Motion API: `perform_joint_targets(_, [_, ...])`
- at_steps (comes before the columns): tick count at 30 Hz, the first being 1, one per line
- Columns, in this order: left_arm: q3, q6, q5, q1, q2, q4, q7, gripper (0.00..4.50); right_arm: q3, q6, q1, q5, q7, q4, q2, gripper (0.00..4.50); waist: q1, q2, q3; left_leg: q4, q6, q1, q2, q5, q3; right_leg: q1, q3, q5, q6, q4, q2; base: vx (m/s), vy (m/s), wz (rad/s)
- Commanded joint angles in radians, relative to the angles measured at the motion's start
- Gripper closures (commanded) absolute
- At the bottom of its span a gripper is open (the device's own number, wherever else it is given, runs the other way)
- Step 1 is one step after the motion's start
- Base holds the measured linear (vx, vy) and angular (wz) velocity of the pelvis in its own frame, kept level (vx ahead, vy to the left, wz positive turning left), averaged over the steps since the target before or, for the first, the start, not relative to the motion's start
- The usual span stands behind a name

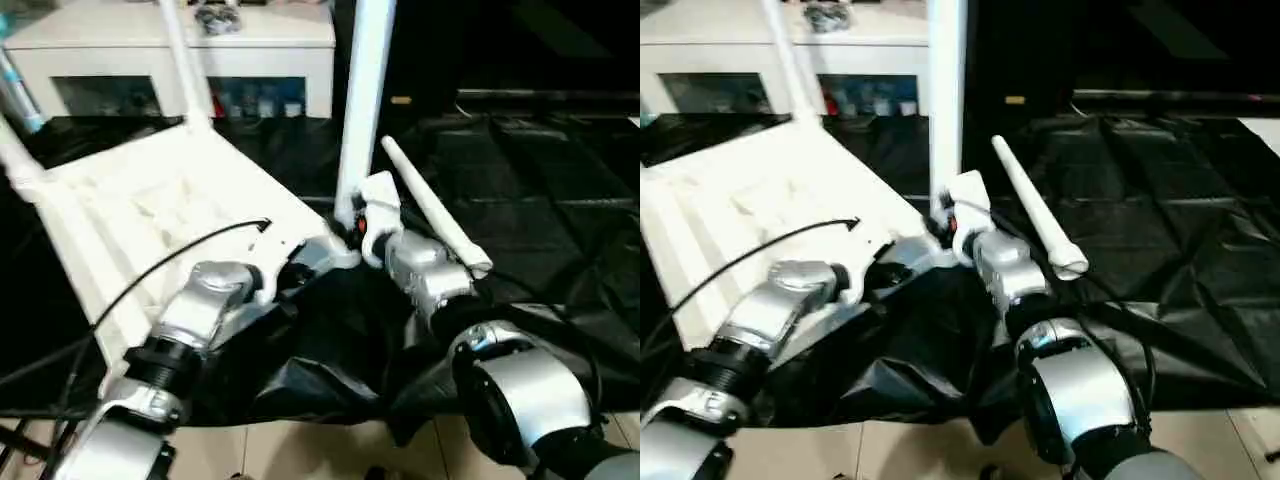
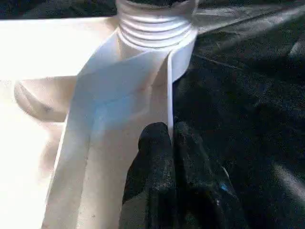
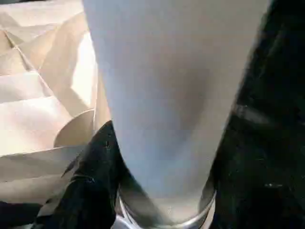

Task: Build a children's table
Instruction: Rotate leg to tighten

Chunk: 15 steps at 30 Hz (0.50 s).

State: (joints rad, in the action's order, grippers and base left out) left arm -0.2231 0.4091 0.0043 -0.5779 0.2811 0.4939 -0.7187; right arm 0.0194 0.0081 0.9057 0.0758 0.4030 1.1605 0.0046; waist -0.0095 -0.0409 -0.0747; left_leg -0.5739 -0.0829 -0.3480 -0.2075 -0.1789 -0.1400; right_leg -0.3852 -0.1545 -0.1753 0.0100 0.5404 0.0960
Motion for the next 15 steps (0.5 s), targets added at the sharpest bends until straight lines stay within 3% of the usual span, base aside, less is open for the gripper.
perform_joint_targets(1, [0.004, -0.052, -0.004, -0.024, -0.002, -0.07, -0.012, 4.5, 0.027, 0.038, -0.022, -0.012, 0.054, 0.053, 0.042, 1.34, -0.003, -0.009, 0.051, 0.081, -0.009, 0.026, -0.017, -0.652, 0.016, 0.02, 0.029, -0.609, 0.062, -0.093, 0.067, 0.0, 0.0, 0.0])
perform_joint_targets(5, [-0.009, -0.075, -0.013, -0.008, 0.025, -0.092, -0.064, 4.5, 0.028, 0.026, -0.011, -0.014, 0.1, 0.034, 0.036, 1.01, -0.005, -0.006, 0.053, 0.082, -0.006, 0.018, -0.019, -0.615, 0.016, 0.023, 0.038, -0.576, 0.092, -0.085, 0.07, 0.0, 0.0, 0.0])
perform_joint_targets(8, [-0.014, -0.083, -0.023, 0.006, 0.044, -0.113, -0.101, 4.5, 0.043, 0.016, -0.004, -0.029, 0.145, 0.019, 0.021, 0.67, 0.001, -0.002, 0.06, 0.082, -0.001, 0.011, -0.02, -0.545, 0.008, 0.026, 0.054, -0.51, 0.133, -0.073, 0.072, 0.0, 0.0, 0.0])
perform_joint_targets(10, [-0.022, -0.102, -0.034, 0.023, 0.064, -0.132, -0.149, 4.5, 0.061, 0.009, -0.001, -0.043, 0.196, -0.004, 0.003, 0.51, 0.014, 0.0, 0.072, 0.08, 0.015, -0.002, -0.022, -0.421, -0.002, 0.032, 0.069, -0.407, 0.176, -0.056, 0.072, 0.0, 0.0, 0.0])
perform_joint_targets(12, [-0.025, -0.102, -0.039, 0.029, 0.07, -0.138, -0.166, 4.5, 0.067, 0.007, -0.001, -0.047, 0.214, -0.014, -0.005, 0.51, 0.03, 0.002, 0.078, 0.075, 0.03, -0.007, -0.024, -0.318, -0.013, 0.033, 0.076, -0.3, 0.209, -0.042, 0.069, 0.0, 0.0, 0.0])
perform_joint_targets(14, [-0.035, -0.132, -0.053, 0.05, 0.095, -0.155, -0.23, 4.5, 0.095, 0.002, -0.008, -0.057, 0.314, -0.056, -0.042, 0.51, 0.039, 0.009, 0.078, 0.07, 0.046, -0.004, -0.022, -0.289, -0.022, 0.026, 0.081, -0.286, 0.222, -0.036, 0.06, 0.069, -0.039, 0.09])
perform_joint_targets(15, [-0.038, -0.157, -0.063, 0.062, 0.11, -0.164, -0.268, 4.5, 0.115, -0.004, -0.017, -0.063, 0.389, -0.09, -0.068, 0.51, 0.053, 0.015, 0.081, 0.061, 0.057, -0.005, -0.021, -0.259, -0.033, 0.023, 0.093, -0.271, 0.229, -0.025, 0.055, 0.062, -0.037, 0.08])
